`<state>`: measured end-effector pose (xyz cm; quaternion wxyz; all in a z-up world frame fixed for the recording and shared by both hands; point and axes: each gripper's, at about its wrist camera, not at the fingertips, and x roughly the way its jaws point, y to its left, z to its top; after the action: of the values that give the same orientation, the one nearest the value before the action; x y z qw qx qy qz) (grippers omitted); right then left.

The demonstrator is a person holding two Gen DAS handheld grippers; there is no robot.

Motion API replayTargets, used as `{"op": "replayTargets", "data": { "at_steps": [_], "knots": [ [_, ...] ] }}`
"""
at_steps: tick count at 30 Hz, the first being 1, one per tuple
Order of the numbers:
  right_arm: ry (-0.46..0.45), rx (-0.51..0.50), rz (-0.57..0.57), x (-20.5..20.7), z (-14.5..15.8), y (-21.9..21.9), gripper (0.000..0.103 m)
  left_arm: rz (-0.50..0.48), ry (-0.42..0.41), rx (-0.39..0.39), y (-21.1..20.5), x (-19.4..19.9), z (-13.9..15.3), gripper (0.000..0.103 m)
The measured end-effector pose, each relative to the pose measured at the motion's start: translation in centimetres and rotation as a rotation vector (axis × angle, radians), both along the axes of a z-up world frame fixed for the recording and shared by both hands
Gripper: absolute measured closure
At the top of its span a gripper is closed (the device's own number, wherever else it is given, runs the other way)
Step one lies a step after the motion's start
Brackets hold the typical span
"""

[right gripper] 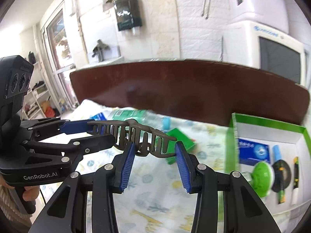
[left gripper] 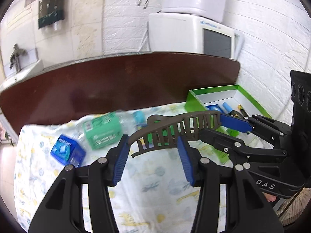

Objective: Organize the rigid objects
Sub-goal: 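Carry the claw clip into the green box and release it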

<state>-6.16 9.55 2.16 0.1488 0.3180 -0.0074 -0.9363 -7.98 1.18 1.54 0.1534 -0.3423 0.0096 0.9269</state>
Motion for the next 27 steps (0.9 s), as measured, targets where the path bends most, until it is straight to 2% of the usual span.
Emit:
{"op": "replayTargets", "data": {
  "at_steps": [7, 12, 21, 27],
  "knots": [
    [0.073, -0.018, -0.136, 1.7, 2.4, 6.4, 0.058, -0.133, 0.032, -0.048, 7.6, -1.9, 1.5, 0.055],
    [0.102, -0.023, -0.243, 2.4, 3.2, 11.3, 0.058, -0.222, 0.026, -0.042, 12.8, -4.0, 2.4, 0.055],
    [0.1, -0.049, -0.386, 2.0, 2.5, 19.2, 0.058, -0.321, -0.012, -0.061, 20.7, -8.4, 1.8, 0.055],
    [0.066, -0.087, -0.445, 1.3, 0.9, 23.0, 0.058, -0.357, -0.055, -0.074, 23.2, -10.6, 0.3, 0.055]
  ]
}}
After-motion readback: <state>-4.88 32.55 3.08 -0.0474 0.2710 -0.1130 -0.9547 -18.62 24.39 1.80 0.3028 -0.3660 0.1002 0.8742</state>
